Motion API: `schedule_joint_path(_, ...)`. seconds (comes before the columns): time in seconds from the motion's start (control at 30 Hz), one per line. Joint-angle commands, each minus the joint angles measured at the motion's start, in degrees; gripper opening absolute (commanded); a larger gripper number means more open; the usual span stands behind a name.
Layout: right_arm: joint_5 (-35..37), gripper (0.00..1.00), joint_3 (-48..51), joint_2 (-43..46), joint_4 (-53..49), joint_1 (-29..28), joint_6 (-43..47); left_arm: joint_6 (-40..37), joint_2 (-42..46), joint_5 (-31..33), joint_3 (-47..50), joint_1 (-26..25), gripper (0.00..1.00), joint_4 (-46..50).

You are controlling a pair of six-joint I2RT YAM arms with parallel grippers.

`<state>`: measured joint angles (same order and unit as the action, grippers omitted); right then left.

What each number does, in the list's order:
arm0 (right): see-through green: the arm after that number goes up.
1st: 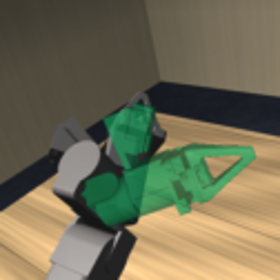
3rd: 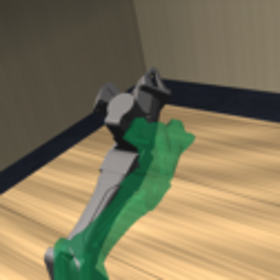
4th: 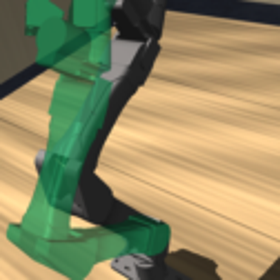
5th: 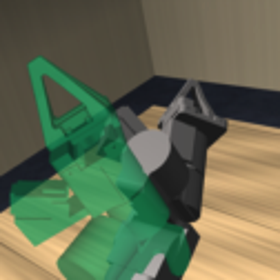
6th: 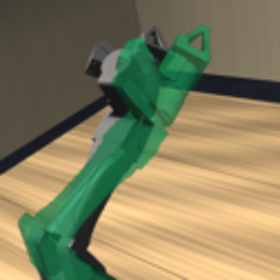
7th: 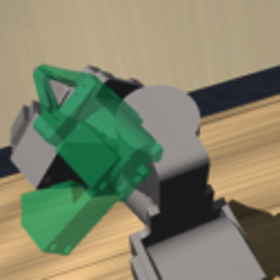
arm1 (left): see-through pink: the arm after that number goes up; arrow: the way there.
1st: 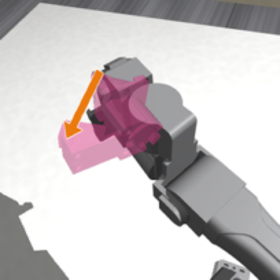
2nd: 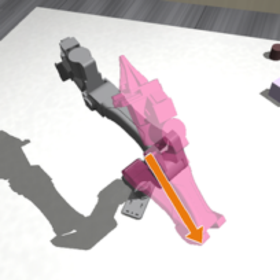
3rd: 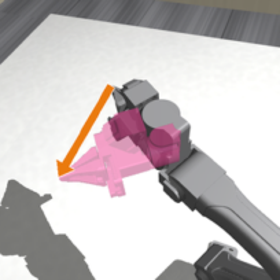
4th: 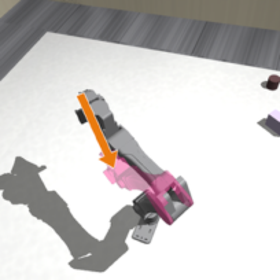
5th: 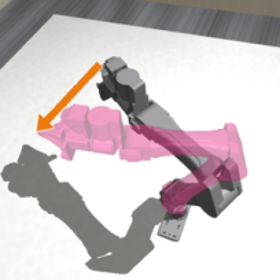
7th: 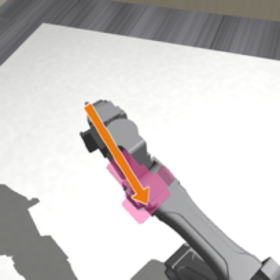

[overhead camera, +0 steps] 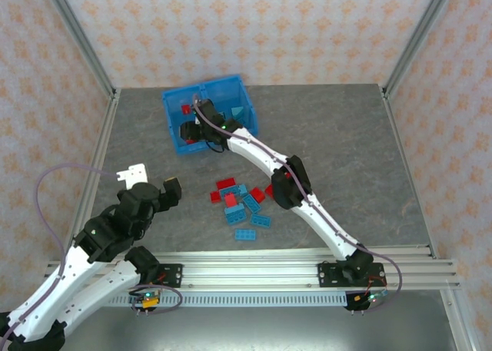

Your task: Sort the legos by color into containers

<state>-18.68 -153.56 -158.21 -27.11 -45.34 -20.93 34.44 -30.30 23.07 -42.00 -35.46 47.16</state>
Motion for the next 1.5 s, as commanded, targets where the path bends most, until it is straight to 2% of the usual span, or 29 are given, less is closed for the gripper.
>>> schedule_joint_path(0.0,-1.0,0.55,-3.4,3.7,2.7,-0.4,-0.4,4.1,-1.7,0.5,0.7,0.5,1.00,1.1)
schedule_joint_path(0.17,-1.5,0.55,-1.6,10.4,-1.4,-0.4,-0.5,7.9,-5.3,0.0,-0.2,0.5,1.00,2.1)
schedule_joint_path(0.3,-2.5,0.55,4.5,20.5,-8.2,-0.2,0.5,10.3,-7.0,-4.9,0.4,0.5,1.00,-0.8)
schedule_joint_path(0.37,-1.8,0.57,12.6,28.0,-9.6,0.1,2.1,12.1,-8.1,-7.3,1.6,0.5,0.99,-3.4)
schedule_joint_path(0.5,-0.7,0.61,39.8,48.5,-5.1,1.4,5.4,15.1,-12.5,-12.7,4.4,0.4,0.97,-10.4)
schedule_joint_path(0.63,-1.2,0.67,65.5,68.6,-1.8,3.6,7.3,17.0,-21.2,-17.7,5.0,0.1,0.97,-17.2)
schedule_joint_path(0.73,0.3,0.71,78.2,80.3,-4.9,4.5,8.0,17.2,-29.6,-19.9,3.4,-0.6,0.95,-20.4)
schedule_joint_path(0.83,1.2,0.72,85.3,88.5,-9.6,4.9,7.0,17.2,-38.1,-20.4,1.0,-1.0,0.84,-21.9)
schedule_joint_path(0.97,0.8,0.73,90.3,95.8,-11.1,5.0,3.7,17.9,-45.6,-20.8,-0.4,-1.0,0.67,-23.7)
schedule_joint_path(1.07,1.6,0.73,91.9,98.4,-10.8,5.0,2.5,18.0,-48.7,-21.9,-0.1,-1.0,0.61,-26.1)
schedule_joint_path(1.23,2.3,0.73,91.2,97.8,-11.1,5.0,2.6,17.7,-52.1,-23.0,-0.7,-1.0,0.50,-28.1)
schedule_joint_path(1.4,1.8,0.73,90.4,96.7,-11.9,5.0,2.6,18.1,-54.3,-20.6,-0.9,-1.0,0.29,-26.1)
schedule_joint_path(1.47,2.0,0.73,90.5,96.8,-12.0,5.0,2.3,18.4,-54.7,-20.4,-0.5,-1.0,0.25,-26.0)
